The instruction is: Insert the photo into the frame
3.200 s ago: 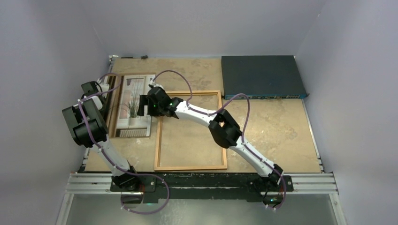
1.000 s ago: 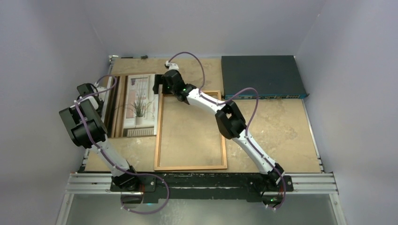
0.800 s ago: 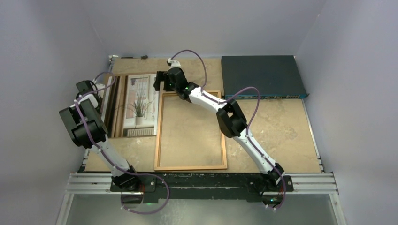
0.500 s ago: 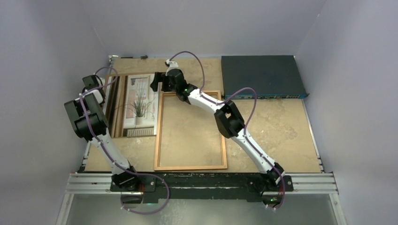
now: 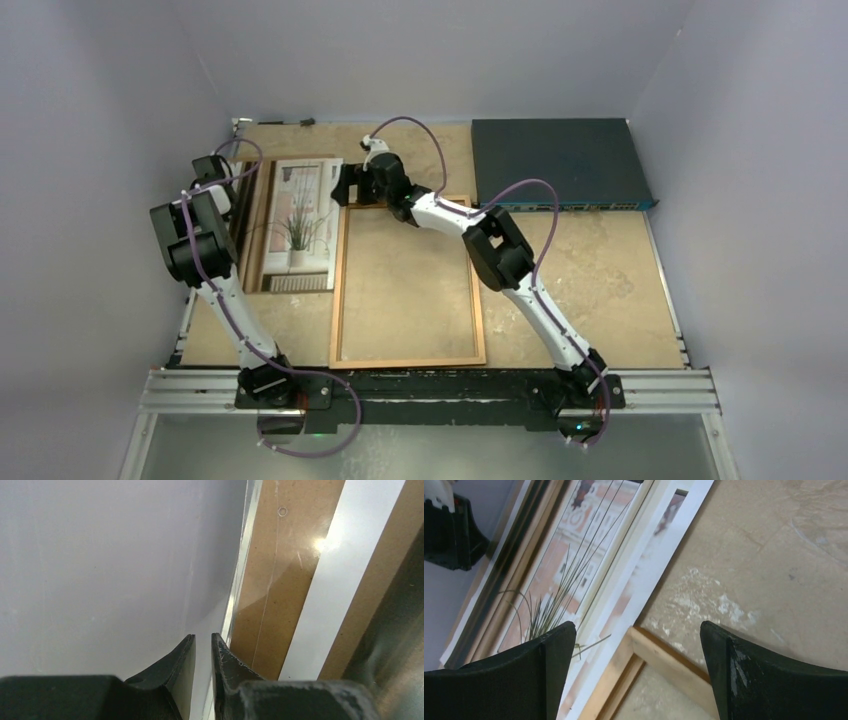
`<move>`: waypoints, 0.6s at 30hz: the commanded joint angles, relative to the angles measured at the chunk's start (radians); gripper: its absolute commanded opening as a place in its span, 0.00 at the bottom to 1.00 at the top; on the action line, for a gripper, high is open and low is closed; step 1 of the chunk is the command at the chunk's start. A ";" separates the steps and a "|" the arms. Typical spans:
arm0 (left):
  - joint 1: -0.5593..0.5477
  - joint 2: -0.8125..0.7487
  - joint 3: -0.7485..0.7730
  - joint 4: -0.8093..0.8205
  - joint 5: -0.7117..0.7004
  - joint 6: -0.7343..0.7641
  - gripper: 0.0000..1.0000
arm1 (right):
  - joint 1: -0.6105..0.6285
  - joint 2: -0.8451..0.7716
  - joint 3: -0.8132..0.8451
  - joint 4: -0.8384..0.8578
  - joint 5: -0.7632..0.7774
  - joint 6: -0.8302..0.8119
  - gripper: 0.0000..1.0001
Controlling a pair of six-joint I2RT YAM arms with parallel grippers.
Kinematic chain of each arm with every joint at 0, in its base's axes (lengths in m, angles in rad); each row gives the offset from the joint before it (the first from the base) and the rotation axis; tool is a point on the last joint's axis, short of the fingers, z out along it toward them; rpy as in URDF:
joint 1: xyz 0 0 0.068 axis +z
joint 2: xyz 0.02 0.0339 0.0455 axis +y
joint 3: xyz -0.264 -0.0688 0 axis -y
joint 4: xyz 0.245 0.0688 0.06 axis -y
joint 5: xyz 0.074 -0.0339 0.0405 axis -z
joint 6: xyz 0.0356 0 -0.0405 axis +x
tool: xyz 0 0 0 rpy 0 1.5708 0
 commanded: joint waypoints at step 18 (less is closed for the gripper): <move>-0.015 0.105 0.178 -0.044 0.051 -0.062 0.14 | -0.044 0.142 0.287 -0.176 -0.054 0.093 0.99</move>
